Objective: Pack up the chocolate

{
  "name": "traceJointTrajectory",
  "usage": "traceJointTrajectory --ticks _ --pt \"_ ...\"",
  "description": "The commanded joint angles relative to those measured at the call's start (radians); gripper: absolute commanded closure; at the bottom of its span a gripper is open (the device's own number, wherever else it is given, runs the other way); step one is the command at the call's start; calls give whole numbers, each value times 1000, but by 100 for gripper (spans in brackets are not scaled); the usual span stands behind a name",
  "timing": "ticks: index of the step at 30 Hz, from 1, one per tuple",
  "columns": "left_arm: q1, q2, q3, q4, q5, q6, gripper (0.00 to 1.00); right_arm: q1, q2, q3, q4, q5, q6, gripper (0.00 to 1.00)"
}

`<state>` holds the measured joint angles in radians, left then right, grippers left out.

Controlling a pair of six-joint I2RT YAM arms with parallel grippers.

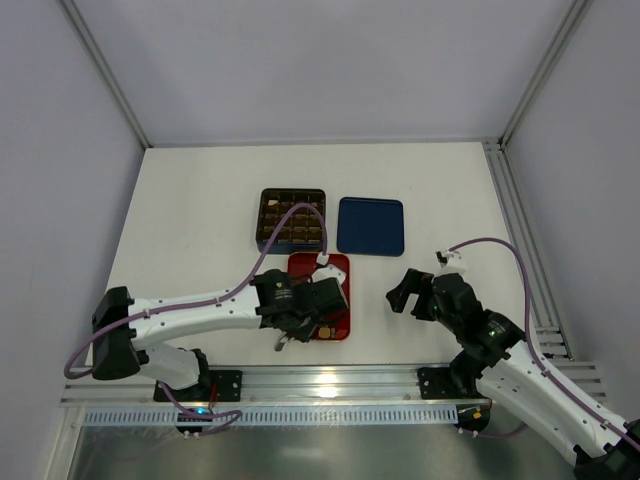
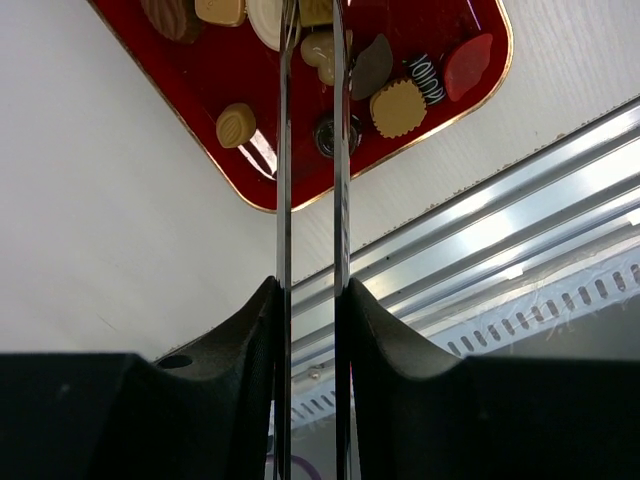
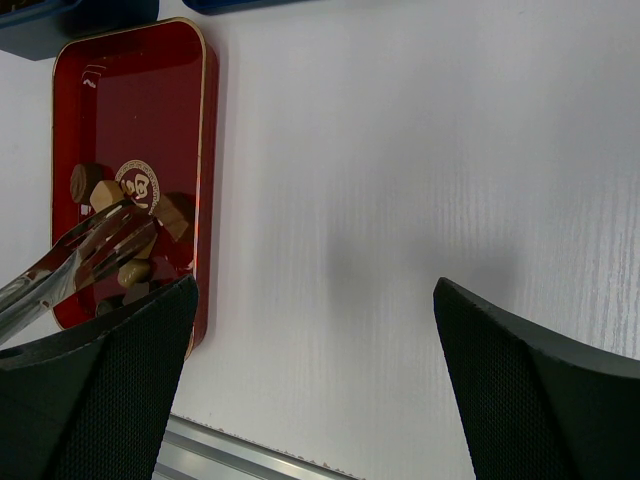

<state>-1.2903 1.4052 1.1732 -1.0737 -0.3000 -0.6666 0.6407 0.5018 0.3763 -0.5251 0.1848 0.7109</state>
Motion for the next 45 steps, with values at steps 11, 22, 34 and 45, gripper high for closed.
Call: traceJointTrajectory --ticks 11,22,34,45 --pt "-1 -49 88 -34 -82 16 70 4 -5 4 10 24 9 0" --pt "6 -35 89 -29 -65 30 63 4 -6 3 10 24 9 0" --pt "3 -94 66 31 79 61 59 2 -8 1 8 24 9 0" --pt "-24 -84 48 47 127 71 60 4 -6 1 7 22 13 0"
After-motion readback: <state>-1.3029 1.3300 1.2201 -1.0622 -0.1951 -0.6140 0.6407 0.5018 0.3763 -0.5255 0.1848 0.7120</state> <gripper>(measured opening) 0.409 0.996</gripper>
